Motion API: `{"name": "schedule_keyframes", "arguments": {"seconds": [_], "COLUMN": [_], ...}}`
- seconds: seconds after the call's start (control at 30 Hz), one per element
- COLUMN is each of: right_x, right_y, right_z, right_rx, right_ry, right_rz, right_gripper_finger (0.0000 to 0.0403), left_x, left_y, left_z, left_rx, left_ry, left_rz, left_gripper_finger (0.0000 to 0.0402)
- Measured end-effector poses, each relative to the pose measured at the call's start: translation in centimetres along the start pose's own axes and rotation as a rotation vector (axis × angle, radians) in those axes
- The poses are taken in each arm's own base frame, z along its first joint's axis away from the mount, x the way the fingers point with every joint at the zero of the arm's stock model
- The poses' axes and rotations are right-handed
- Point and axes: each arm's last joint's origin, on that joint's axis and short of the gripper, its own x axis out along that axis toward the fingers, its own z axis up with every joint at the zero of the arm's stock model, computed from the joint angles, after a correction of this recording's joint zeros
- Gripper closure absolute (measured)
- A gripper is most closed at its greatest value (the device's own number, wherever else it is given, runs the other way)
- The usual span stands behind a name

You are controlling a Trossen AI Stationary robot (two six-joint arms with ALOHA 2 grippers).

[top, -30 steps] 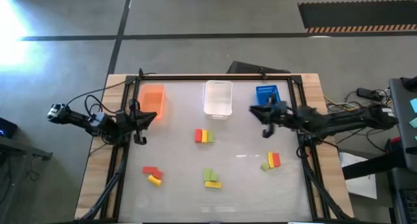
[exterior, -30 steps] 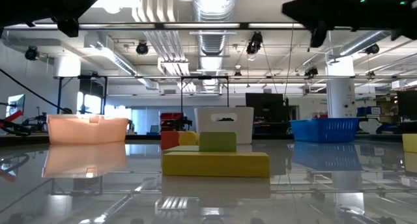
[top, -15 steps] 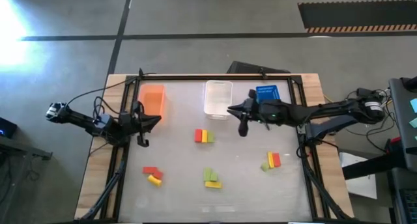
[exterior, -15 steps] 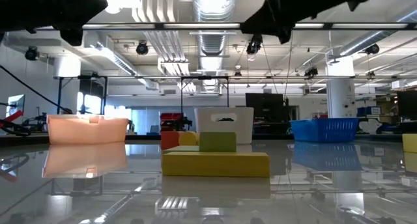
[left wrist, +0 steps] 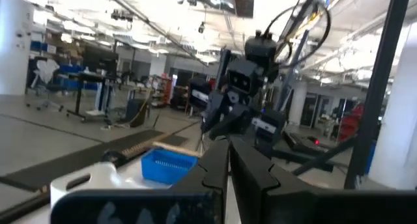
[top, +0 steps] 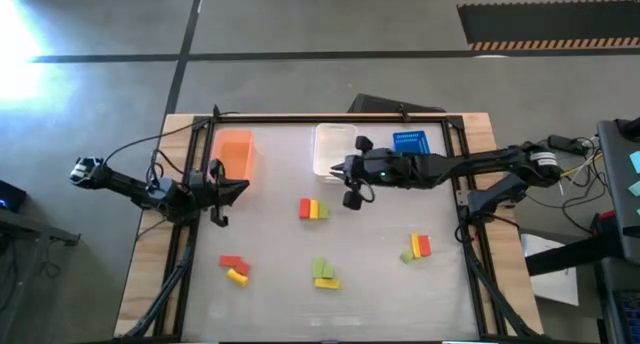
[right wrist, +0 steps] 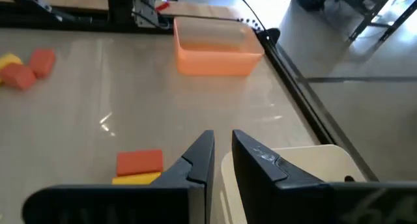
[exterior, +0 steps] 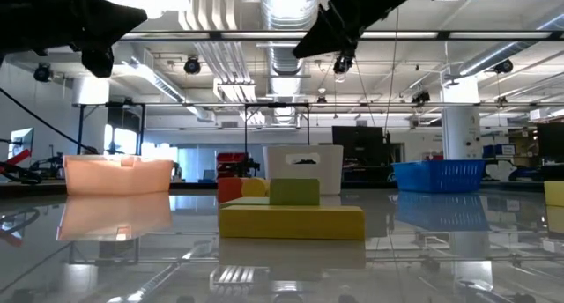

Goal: Sort & place blocks by color
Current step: Put the top center yellow block into the white bin

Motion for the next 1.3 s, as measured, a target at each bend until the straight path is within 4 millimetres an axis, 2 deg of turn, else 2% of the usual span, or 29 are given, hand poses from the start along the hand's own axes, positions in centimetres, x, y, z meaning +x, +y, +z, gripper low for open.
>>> {"name": "schedule_keyframes", "arguments": {"seconds": [0.17, 0.37, 0.6, 0.7, 0.83, 1.13, 1.3], "right_x": [2.4, 4.7, 6.1, 7.0, 8.2, 11.4, 12.5], "right_y": [0.5, 1.8, 3.6, 4.4, 5.1, 6.1, 6.5], "right_z": [0.3, 0.0, 0.0, -0.2, -0.8, -2.8, -3.7], "right_rx": [-0.004, -0.064, -0.083, -0.097, -0.046, -0.032, -0.045], "right_ry": [0.065, 0.147, 0.267, 0.302, 0.334, 0.441, 0.504], "right_rz": [0.006, 0.030, 0.067, 0.102, 0.173, 0.172, 0.173], "right_gripper_finger": [0.0294, 0.0197, 0.0080, 0.0044, 0.0034, 0.0035, 0.0035], "left_x": [-0.2, -0.1, -0.2, -0.2, -0.2, -0.3, -0.3], "left_y": [0.1, 0.2, 0.2, 0.2, 0.2, 0.3, 0.3], "left_z": [-0.6, 0.0, 0.2, 0.2, 0.2, 0.4, 0.5], "left_rx": [-0.032, 0.096, 0.130, 0.129, 0.131, 0.203, 0.230], "left_ry": [0.017, -0.033, -0.054, -0.055, -0.054, -0.067, -0.070], "left_rz": [0.001, 0.031, 0.033, 0.033, 0.033, 0.057, 0.062], "left_gripper_finger": [0.0400, 0.0400, 0.0400, 0.0400, 0.0400, 0.0400, 0.0400]}}
